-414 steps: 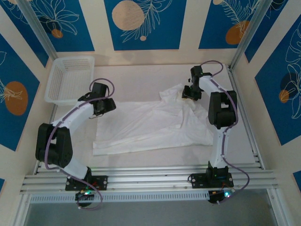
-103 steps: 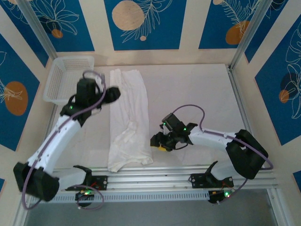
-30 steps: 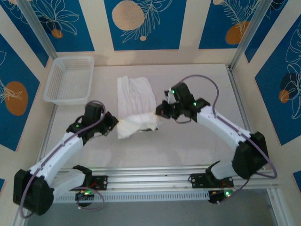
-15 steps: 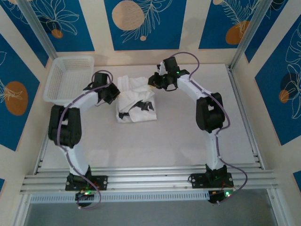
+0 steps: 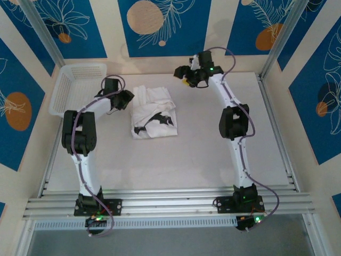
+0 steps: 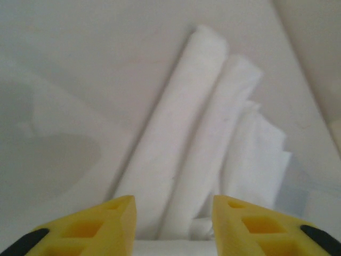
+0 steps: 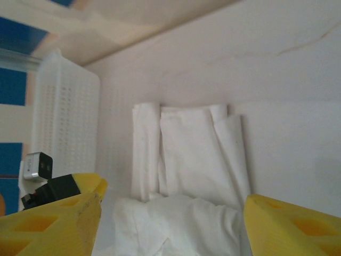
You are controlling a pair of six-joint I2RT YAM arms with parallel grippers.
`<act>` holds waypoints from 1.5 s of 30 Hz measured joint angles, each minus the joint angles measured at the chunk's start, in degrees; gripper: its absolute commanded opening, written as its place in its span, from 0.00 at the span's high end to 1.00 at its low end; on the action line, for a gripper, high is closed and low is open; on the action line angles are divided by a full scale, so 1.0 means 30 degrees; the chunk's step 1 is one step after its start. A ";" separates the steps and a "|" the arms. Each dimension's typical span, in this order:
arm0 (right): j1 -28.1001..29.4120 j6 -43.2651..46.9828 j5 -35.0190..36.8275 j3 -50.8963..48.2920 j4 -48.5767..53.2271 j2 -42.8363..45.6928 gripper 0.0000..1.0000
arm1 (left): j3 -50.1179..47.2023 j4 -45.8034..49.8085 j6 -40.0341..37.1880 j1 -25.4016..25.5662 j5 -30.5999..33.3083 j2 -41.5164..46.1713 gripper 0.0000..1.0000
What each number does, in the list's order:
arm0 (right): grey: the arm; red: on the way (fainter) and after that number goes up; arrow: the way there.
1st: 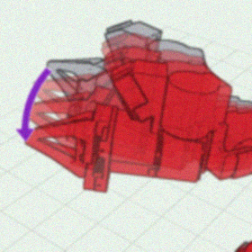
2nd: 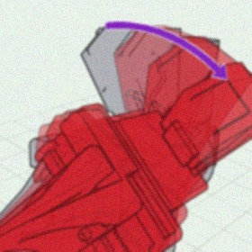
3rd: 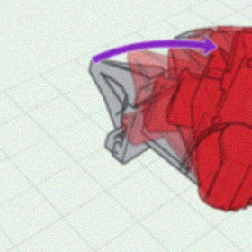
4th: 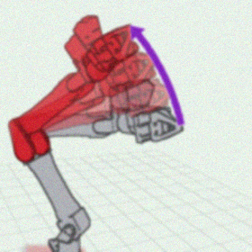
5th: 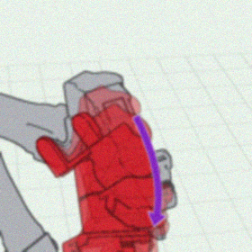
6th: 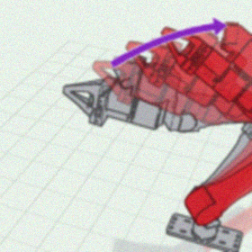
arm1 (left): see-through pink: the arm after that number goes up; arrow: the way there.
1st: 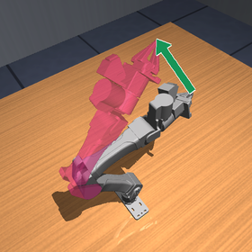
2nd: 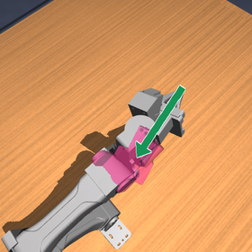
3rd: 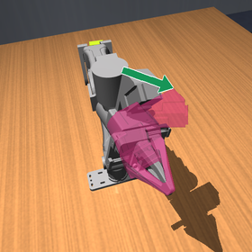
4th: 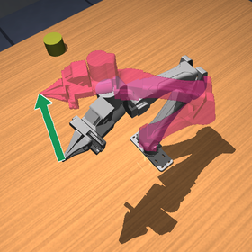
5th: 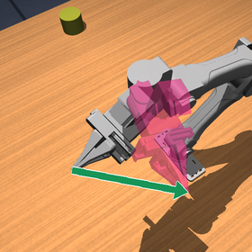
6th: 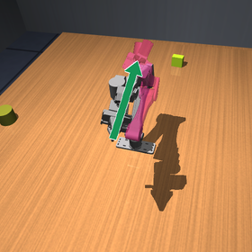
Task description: Fold the inside-out t-shirt
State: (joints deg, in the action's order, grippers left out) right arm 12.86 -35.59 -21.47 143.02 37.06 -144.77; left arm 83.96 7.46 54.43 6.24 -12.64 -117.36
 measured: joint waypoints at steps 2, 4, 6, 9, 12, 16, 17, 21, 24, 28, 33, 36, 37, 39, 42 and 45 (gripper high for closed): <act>-0.0379 0.0335 0.0087 -0.1355 0.0182 0.1115 0.30 | -0.0364 0.0029 -0.0408 -0.0007 -0.0160 0.0721 0.55; -0.0415 0.0648 0.0386 -0.6790 -0.0707 0.4335 0.30 | -0.1858 0.0262 -0.1093 -0.0022 -0.0233 0.2543 0.54; -0.0117 0.0736 0.0517 -1.2466 -0.1712 0.7679 0.32 | -0.3861 0.0736 -0.1865 -0.0029 -0.0270 0.5005 0.54; 0.0729 0.0678 0.0525 -1.9241 -0.3045 1.1679 0.36 | -0.6958 0.1355 -0.3045 -0.0022 -0.0372 0.8794 0.54; 0.1851 0.0539 0.0546 -2.3015 -0.4087 1.3457 0.36 | -0.9799 0.1792 -0.4007 0.0073 -0.0794 1.1183 0.54; 0.3257 0.0284 0.0969 -2.4968 -0.5056 1.3231 0.34 | -1.2582 0.2157 -0.4714 0.0597 -0.1129 1.1526 0.54; 0.3475 0.0226 0.1086 -2.5026 -0.5217 1.2932 0.35 | -1.3005 0.2164 -0.4787 0.0772 -0.1268 1.1358 0.54; 0.3861 -0.0036 0.1144 -2.4786 -0.6273 1.1329 0.60 | -1.3478 0.1231 -0.4852 0.1545 -0.1953 0.9901 0.54; 0.4000 -0.0291 0.1093 -2.4414 -0.6739 1.0520 0.92 | -1.3471 -0.0015 -0.4830 0.1902 -0.2178 0.8939 0.66; 0.3971 -0.0641 0.1013 -2.4057 -0.7249 1.0404 1.00 | -1.3180 -0.0896 -0.4721 0.1967 -0.2280 0.7839 1.00; 0.3818 -0.0852 0.0896 -2.4953 -0.8000 1.0950 1.00 | -1.3449 -0.1239 -0.4685 0.1967 -0.2521 0.7774 1.00; 0.3818 -0.0984 0.0772 -2.7219 -0.8247 1.2611 1.00 | -1.4739 -0.0758 -0.4692 0.2142 -0.2798 0.9194 1.00; 0.3840 -0.1064 0.0765 -2.8166 -0.8313 1.3376 1.00 | -1.5285 -0.0372 -0.4692 0.2375 -0.2863 0.9967 1.00; 0.4029 -0.1341 0.0670 -3.0214 -0.8364 1.5096 1.00 | -1.6327 0.0532 -0.4634 0.3271 -0.2929 1.1613 1.00; 0.4685 -0.2091 0.0809 -3.3419 -0.8233 1.7872 1.00 | -1.7704 0.2157 -0.4080 0.5304 -0.2929 1.4192 1.00; 0.5486 -0.2805 0.1224 -3.5700 -0.7373 2.0298 0.87 | -1.8921 0.3534 -0.2834 0.6834 -0.2922 1.6524 0.80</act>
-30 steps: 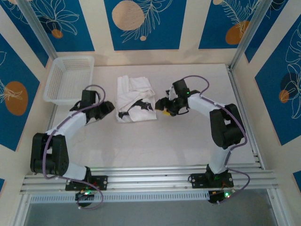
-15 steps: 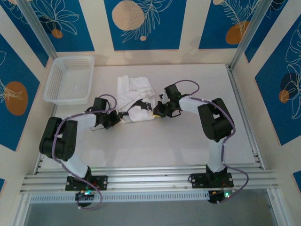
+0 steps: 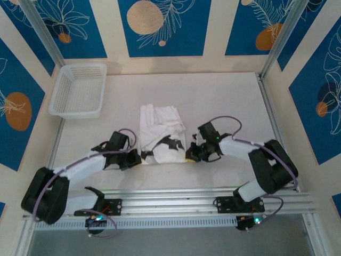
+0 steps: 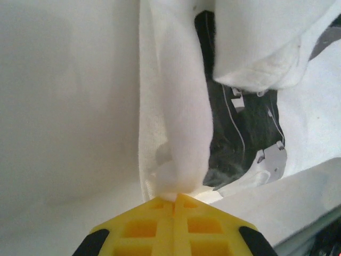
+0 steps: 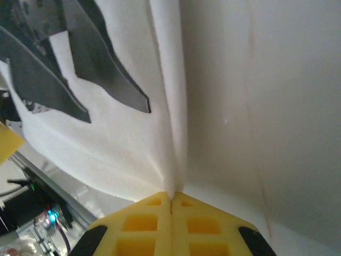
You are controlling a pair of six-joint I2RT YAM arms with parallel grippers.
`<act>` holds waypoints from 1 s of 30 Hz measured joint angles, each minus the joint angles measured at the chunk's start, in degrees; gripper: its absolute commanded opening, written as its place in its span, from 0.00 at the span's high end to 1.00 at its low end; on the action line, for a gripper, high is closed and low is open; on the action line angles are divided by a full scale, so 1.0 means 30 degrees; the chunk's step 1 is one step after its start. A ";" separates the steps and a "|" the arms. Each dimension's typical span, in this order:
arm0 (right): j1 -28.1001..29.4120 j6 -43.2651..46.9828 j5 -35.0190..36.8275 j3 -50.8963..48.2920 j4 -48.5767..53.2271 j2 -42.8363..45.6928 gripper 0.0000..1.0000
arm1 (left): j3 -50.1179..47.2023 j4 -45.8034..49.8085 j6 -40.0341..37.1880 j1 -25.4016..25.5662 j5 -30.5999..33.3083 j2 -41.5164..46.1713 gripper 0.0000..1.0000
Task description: Fold the inside-out t-shirt
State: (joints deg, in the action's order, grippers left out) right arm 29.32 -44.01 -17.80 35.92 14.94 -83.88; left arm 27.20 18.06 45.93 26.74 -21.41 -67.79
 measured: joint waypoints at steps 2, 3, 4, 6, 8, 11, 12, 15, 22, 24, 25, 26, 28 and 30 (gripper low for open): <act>0.0379 -0.0364 0.0168 -0.0714 0.0801 0.1239 0.69 | -0.0503 0.0991 0.0896 0.0583 0.0168 0.1486 0.62; 0.0437 -0.0583 0.0335 -0.0911 0.1297 0.1945 0.63 | -0.0561 0.1661 0.1399 0.0765 0.0313 0.2280 0.57; 0.0423 -0.0772 0.0517 -0.0954 0.1814 0.2659 0.58 | -0.0546 0.2106 0.1712 0.0860 0.0474 0.2943 0.55; 0.0248 -0.0998 0.0801 -0.0765 0.2521 0.3891 0.55 | -0.0270 0.2951 0.2062 0.0933 0.0860 0.3942 0.54; -0.0182 -0.1144 0.0925 -0.0197 0.2951 0.4699 0.55 | 0.0423 0.3628 0.2251 0.0947 0.1166 0.4211 0.54; -0.1290 -0.1275 0.0962 0.1370 0.2856 0.4510 0.55 | 0.1588 0.3555 0.2608 0.1013 0.1239 0.3410 0.55; -0.1574 -0.1275 0.1005 0.2018 0.2747 0.4109 0.55 | 0.1945 0.3410 0.2674 0.1020 0.1231 0.2871 0.55; -0.2062 -0.1246 0.1231 0.3985 0.2251 0.2084 0.55 | 0.2951 0.2907 0.2667 0.1027 0.1377 0.0794 0.55; -0.2106 -0.1144 0.1086 0.6688 0.0736 -0.3053 0.61 | 0.3745 0.0998 0.2725 0.1064 0.1821 -0.2331 0.55; -0.2106 -0.1056 0.0867 0.7184 0.0576 -0.4146 0.72 | 0.3803 0.0517 0.2747 0.1064 0.2055 -0.2834 0.56; -0.2106 -0.1100 0.0765 0.7439 0.0444 -0.4648 0.80 | 0.3876 0.0313 0.2747 0.1064 0.2193 -0.3067 0.57; -0.2106 -0.1035 0.0685 0.7614 0.0342 -0.4925 0.85 | 0.3963 0.0117 0.2776 0.1064 0.2280 -0.3300 0.59; -0.2106 -0.1107 0.0488 0.7876 0.0117 -0.5231 0.92 | 0.4146 -0.0357 0.2965 0.1064 0.2404 -0.3730 0.70; -0.2098 -0.1100 0.0364 0.8029 -0.0073 -0.5246 0.95 | 0.4320 -0.0750 0.3133 0.1064 0.2557 -0.4102 0.84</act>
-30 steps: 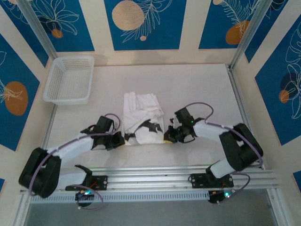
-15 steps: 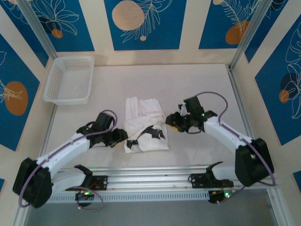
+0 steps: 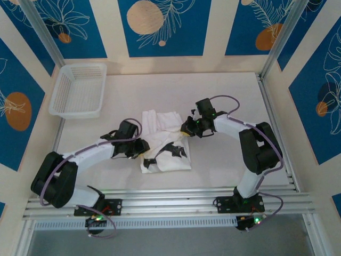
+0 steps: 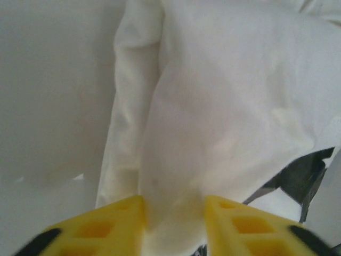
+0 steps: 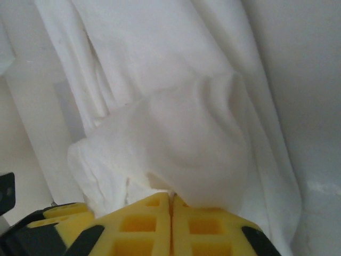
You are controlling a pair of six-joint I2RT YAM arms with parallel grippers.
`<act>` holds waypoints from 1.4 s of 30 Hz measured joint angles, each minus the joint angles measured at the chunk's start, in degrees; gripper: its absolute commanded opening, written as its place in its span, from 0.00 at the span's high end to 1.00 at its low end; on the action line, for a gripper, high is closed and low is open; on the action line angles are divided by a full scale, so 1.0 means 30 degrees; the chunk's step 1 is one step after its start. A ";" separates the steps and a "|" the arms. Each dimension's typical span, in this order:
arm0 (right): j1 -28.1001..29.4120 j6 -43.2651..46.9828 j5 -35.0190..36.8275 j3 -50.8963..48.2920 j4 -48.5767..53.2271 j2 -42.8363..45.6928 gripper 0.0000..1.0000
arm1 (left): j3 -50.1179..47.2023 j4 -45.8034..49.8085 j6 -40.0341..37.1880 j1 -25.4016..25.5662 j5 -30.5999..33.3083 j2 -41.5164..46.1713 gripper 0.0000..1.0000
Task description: Fold the inside-out t-shirt
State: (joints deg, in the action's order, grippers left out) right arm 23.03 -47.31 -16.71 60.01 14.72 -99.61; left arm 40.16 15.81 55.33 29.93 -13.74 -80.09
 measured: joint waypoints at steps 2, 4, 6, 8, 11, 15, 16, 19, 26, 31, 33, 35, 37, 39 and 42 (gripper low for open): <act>0.0022 -0.0073 -0.0109 0.0066 -0.0204 0.0000 0.98 | 0.0153 -0.0233 0.0102 0.0015 0.0109 -0.0240 0.95; 0.0066 -0.0102 -0.0226 0.0073 -0.0277 0.0000 1.00 | 0.0364 -0.0321 0.0109 0.0036 0.0117 -0.0401 1.00; 0.0087 -0.0182 -0.0342 0.0073 -0.0357 0.0000 1.00 | 0.0590 -0.0342 0.0117 0.0036 0.0131 -0.0474 1.00; 0.0080 -0.0284 -0.0510 0.0073 -0.0466 0.0007 1.00 | 0.0852 -0.0284 0.0109 0.0029 0.0211 -0.0466 1.00; -0.0073 -0.0503 -0.0678 0.0408 -0.0379 -0.0022 1.00 | 0.1515 -0.0066 0.0117 -0.0299 0.0459 -0.0466 1.00; -0.0503 -0.0809 -0.0721 0.3679 0.0284 -0.1450 1.00 | 0.4073 0.0146 0.0058 -0.1770 0.0605 -0.1515 1.00; -0.0685 -0.0816 -0.0743 0.4823 0.0357 -0.2127 1.00 | 0.4976 -0.0015 0.0015 -0.2208 0.0648 -0.2178 1.00; -0.1180 -0.0721 -0.0809 0.8080 0.0590 -0.4437 0.90 | 0.7424 -0.1086 -0.0044 -0.3330 0.0663 -0.4597 0.96; -0.1989 0.0270 -0.0947 1.3296 0.2718 -0.9020 0.56 | 1.0601 -0.1814 -0.0291 -0.4677 0.0605 -0.9617 0.56; -0.2725 0.0991 -0.1071 1.4294 0.4087 -0.9362 0.54 | 1.1555 -0.1756 -0.0452 -0.5384 0.0488 -1.0513 0.48; -0.3096 0.1362 -0.1056 1.4222 0.4379 -0.9041 0.55 | 1.1897 -0.1829 -0.0634 -0.5748 0.0430 -1.0411 0.48; -0.3366 0.1792 -0.1064 1.3347 0.4328 -0.8167 0.60 | 1.1948 -0.1763 -0.0940 -0.6135 0.0379 -1.0047 0.50; -0.3563 0.2324 -0.1078 1.1329 0.3898 -0.6462 0.76 | 1.1781 -0.1319 -0.1384 -0.6346 0.0350 -0.9224 0.74; -0.3359 0.2616 -0.1093 0.9413 0.3657 -0.4765 0.91 | 1.1234 -0.0954 -0.1938 -0.6360 0.0248 -0.8000 1.00; -0.2178 0.2739 -0.1078 0.7541 0.2973 -0.3279 1.00 | 1.0207 -0.0342 -0.2732 -0.5639 0.0153 -0.5938 1.00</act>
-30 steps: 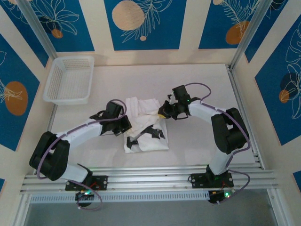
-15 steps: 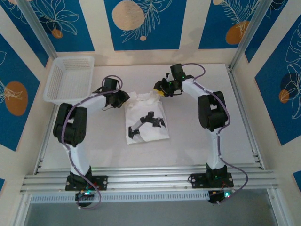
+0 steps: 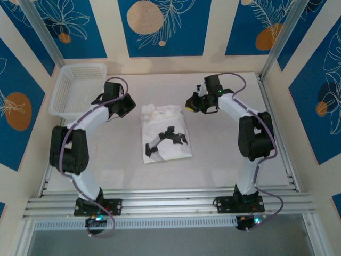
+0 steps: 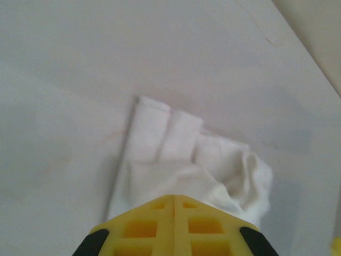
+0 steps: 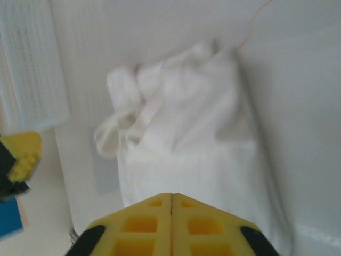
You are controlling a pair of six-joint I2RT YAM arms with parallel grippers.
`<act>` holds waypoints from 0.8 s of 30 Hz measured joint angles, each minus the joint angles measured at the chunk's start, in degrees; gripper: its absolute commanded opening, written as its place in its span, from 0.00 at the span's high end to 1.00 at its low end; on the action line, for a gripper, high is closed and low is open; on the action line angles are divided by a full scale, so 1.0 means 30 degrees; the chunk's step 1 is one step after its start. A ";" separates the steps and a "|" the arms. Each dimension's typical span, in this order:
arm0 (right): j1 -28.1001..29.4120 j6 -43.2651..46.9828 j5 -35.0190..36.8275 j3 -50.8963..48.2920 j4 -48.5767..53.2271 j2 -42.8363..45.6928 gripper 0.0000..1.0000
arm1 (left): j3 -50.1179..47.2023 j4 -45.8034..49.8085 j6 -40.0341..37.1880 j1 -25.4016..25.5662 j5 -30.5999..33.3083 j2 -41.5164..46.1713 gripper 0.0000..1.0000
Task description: Fold the inside-out t-shirt
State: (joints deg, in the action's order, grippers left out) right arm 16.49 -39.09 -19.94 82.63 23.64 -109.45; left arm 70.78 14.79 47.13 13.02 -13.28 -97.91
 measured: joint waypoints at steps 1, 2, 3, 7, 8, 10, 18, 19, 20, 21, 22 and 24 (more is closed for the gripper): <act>0.0503 -0.0015 0.0015 -0.0277 -0.0211 0.0073 1.00 | -0.0291 0.0124 -0.0211 0.0481 0.0000 0.0495 1.00; 0.0874 -0.0022 0.0080 -0.0401 -0.0423 0.0022 1.00 | -0.0532 0.0189 -0.0357 0.0933 -0.0007 0.0772 1.00; 0.1348 -0.0029 0.0102 -0.0466 -0.0641 -0.0233 1.00 | -0.0823 0.0211 -0.0401 0.1523 -0.0036 0.0911 1.00; 0.2280 -0.0080 0.0080 0.0233 -0.1107 -0.2135 1.00 | -0.1508 0.0197 -0.0342 0.2907 -0.0291 -0.0153 1.00; 0.2310 -0.0087 0.0117 0.0641 -0.1122 -0.2776 1.00 | -0.1508 0.0153 -0.0335 0.2936 -0.0386 -0.0641 1.00; 0.2288 -0.0087 0.0219 0.1632 -0.1188 -0.4197 1.00 | -0.1406 -0.0102 -0.0335 0.2856 -0.0510 -0.1982 1.00; 0.2076 -0.0590 0.0495 0.4940 -0.1151 -0.7009 1.00 | 0.1355 -0.0896 -0.0328 0.2412 -0.0255 -0.5209 1.00; 0.2040 -0.0612 0.0495 0.5508 -0.1137 -0.7322 1.00 | 0.1683 -0.1166 -0.0313 0.2208 -0.0153 -0.5355 1.00; 0.1989 -0.0619 0.0495 0.6033 -0.1129 -0.7621 1.00 | 0.1982 -0.1362 -0.0262 0.2004 -0.0051 -0.5486 0.98; 0.1909 -0.0648 0.0495 0.6652 -0.1107 -0.7985 1.00 | 0.2295 -0.1676 -0.0255 0.1734 0.0029 -0.5625 0.96; 0.1821 -0.0663 0.0488 0.7176 -0.1078 -0.8313 1.00 | 0.2601 -0.1931 -0.0262 0.1457 0.0131 -0.5807 0.95; 0.1647 -0.0670 0.0466 0.8036 -0.1005 -0.8961 1.00 | 0.3264 -0.2280 -0.0262 0.1049 0.0335 -0.6280 0.92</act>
State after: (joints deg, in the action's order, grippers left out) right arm 21.43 -41.10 -18.55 106.74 20.62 -136.33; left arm 80.58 7.94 46.35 16.16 -12.27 -116.75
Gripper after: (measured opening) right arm 0.065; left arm 0.059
